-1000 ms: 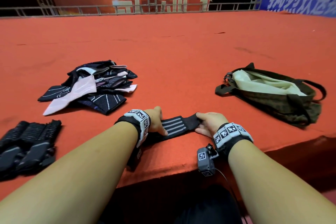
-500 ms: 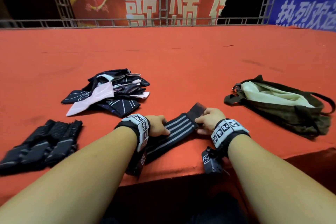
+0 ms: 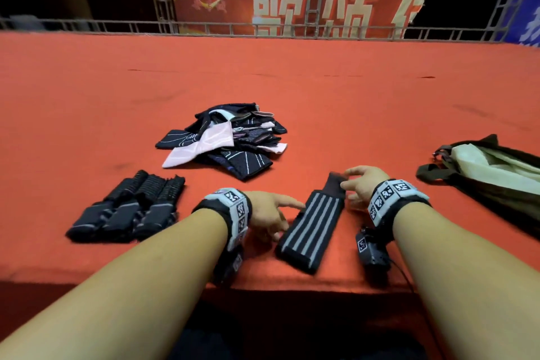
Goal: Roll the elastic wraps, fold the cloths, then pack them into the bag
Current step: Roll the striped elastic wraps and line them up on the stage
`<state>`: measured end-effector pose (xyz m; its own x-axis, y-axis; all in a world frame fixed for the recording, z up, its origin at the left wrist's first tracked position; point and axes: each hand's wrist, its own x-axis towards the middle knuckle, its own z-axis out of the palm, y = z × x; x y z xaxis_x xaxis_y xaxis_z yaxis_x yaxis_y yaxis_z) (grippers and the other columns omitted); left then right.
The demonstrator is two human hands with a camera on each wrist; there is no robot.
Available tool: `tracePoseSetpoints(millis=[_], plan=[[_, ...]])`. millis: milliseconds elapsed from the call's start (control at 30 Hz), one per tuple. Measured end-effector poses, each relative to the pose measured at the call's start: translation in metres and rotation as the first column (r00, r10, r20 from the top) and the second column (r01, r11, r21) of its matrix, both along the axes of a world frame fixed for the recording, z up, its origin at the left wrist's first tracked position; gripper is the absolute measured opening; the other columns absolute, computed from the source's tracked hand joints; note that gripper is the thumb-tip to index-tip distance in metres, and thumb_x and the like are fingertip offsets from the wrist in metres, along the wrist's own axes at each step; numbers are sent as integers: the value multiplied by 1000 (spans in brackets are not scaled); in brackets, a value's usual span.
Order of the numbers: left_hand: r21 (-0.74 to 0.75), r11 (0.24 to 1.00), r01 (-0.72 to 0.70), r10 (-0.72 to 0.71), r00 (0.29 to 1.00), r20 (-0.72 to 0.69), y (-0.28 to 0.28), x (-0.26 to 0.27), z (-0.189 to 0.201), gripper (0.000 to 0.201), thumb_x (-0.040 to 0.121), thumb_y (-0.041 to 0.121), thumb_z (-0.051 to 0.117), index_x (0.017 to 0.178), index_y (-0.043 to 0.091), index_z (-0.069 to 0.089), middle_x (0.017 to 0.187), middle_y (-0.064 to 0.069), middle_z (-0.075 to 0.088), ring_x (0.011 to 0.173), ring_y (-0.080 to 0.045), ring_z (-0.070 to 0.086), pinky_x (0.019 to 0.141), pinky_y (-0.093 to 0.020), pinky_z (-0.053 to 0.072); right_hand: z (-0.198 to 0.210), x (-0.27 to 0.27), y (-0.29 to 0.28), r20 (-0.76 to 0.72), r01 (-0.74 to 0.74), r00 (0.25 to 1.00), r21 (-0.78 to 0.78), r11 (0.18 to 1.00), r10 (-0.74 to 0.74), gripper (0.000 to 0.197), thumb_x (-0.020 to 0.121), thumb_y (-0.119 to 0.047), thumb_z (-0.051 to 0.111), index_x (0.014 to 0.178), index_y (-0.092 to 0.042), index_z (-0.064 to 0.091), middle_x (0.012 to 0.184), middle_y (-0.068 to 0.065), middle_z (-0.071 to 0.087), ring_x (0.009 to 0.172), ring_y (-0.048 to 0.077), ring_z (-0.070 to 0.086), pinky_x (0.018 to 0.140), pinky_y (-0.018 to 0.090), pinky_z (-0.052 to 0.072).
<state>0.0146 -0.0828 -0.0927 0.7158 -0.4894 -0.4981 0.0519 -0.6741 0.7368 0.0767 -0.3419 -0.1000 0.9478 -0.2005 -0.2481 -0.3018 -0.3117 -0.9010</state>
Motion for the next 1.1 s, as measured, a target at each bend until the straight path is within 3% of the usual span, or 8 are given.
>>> tracePoseSetpoints(millis=[167,233,367,433,533,667,933,1100], plan=[[217,957,194,-234,956,175,-7,14,-11,75,81,-12,59,138,37,56,89,16,59,76,-8,58,79,-28,53,-11,-9,-12,6,-50,999,-154,987,51,31,87,6,62,98,-21,73,57,4,56,49,20,45,52,30,44],[192,956,221,-256,950,179,-8,19,-15,71,82,-12,64,134,35,59,85,13,57,73,-5,54,76,-21,49,-12,-16,-13,-10,-144,989,-261,955,146,28,87,1,63,87,-23,77,72,4,69,64,20,59,62,30,52],[118,969,216,-234,956,179,-5,28,-21,57,85,-2,74,130,32,65,83,9,62,69,-1,57,73,-15,48,-19,-25,-5,-147,-368,929,-454,812,339,44,88,-1,63,122,-29,72,120,-5,71,112,12,64,99,21,45],[61,981,186,-194,964,183,-4,29,-23,42,87,14,78,126,30,70,90,9,71,69,8,58,74,-12,47,-17,-26,-3,-169,-385,922,-501,775,348,49,88,-1,61,127,-30,69,126,-9,69,119,12,61,101,17,40],[9,993,121,-120,972,203,-3,32,-24,18,84,42,79,102,40,79,90,11,75,78,1,59,86,-22,48,-17,-25,-5,-199,-413,910,-529,742,365,53,85,-3,65,128,-33,68,122,-10,70,115,11,62,92,15,39],[-56,994,96,-77,956,282,-16,38,-21,18,91,43,72,75,36,77,66,15,63,62,0,53,69,-20,45,-18,-28,-9,-174,-447,890,-511,734,421,45,85,-10,70,123,-33,70,114,-12,72,107,5,64,84,15,40],[-225,973,-57,93,984,154,-39,53,-33,23,97,36,66,84,18,72,63,4,59,58,-13,49,59,-25,42,-18,-28,-16,-169,-497,834,-644,582,525,46,88,-26,70,129,-42,59,107,-12,68,103,9,62,79,20,37],[-224,948,-228,262,955,140,-40,63,-36,36,97,36,67,64,20,64,62,1,58,58,-15,51,57,-25,44,-23,-20,-24,-168,-476,872,-507,719,460,52,75,-18,81,120,-42,68,86,-20,66,78,0,65,74,16,47]])
